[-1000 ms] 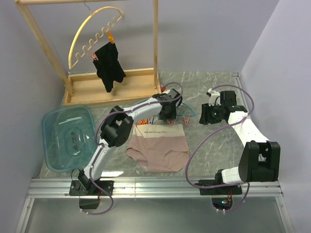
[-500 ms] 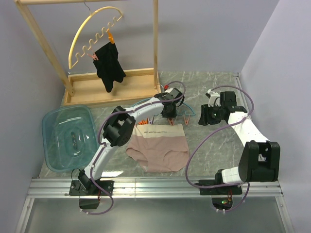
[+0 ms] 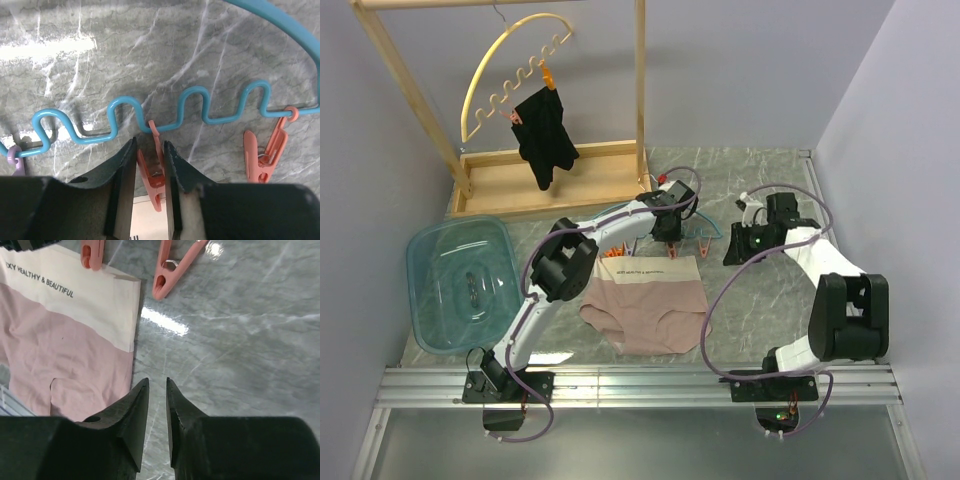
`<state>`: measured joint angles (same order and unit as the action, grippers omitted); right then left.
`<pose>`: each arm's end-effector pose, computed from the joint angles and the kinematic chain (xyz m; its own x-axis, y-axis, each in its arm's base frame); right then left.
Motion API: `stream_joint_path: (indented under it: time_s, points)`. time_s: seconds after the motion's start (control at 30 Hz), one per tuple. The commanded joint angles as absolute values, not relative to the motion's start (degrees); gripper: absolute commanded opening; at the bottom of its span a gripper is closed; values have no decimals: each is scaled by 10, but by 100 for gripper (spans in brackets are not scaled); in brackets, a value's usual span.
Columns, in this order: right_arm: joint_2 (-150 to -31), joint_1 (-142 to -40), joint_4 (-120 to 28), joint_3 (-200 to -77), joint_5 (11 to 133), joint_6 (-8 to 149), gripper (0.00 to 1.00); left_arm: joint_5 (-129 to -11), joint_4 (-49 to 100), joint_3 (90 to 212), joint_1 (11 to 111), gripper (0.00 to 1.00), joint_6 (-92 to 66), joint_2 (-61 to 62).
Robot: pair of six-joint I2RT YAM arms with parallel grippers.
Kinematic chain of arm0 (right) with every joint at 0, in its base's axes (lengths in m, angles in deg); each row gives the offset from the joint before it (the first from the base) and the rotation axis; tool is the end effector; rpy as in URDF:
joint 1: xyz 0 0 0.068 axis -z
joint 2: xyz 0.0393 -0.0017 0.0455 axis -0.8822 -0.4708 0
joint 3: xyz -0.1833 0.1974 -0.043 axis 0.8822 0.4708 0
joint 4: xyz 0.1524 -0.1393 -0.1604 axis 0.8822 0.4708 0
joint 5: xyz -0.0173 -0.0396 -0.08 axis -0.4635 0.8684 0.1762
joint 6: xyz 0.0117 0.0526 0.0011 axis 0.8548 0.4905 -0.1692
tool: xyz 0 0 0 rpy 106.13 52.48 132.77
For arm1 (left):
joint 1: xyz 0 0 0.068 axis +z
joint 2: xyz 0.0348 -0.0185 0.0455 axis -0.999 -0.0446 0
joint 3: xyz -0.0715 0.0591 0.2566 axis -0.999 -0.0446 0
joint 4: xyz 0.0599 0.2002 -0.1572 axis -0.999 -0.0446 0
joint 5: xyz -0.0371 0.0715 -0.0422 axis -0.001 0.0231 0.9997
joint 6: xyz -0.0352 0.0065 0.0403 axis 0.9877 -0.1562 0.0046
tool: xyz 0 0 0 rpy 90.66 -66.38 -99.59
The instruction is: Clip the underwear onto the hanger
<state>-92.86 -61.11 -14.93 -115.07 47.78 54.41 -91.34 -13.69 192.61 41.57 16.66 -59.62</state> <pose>0.2784 0.0152 0.2081 -0.8408 -0.1274 -0.5261 -0.3744 0.8388 0.3952 0.3642 -0.3640 0.1662 -0.8600 -0.0424 -0.5084 0.0667 0.9786 -0.1945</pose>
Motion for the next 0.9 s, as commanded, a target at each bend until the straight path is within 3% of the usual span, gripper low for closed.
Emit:
stream_joint_path:
  time_s: [0.0,0.43,0.63,0.87]
  points:
    - [-940,-632,-145,-1173,449,558,27,-901,-123,1910,422,0,159,-578]
    - [-995,-748,-247,-1174,546,618,29,-886,-122,1911,426,0,167,-576]
    - [-1014,-766,-284,-1165,588,655,39,-885,-119,1903,429,0,170,-572]
    - [-1041,-768,-320,-1169,603,691,40,-879,-113,1901,430,0,174,-575]
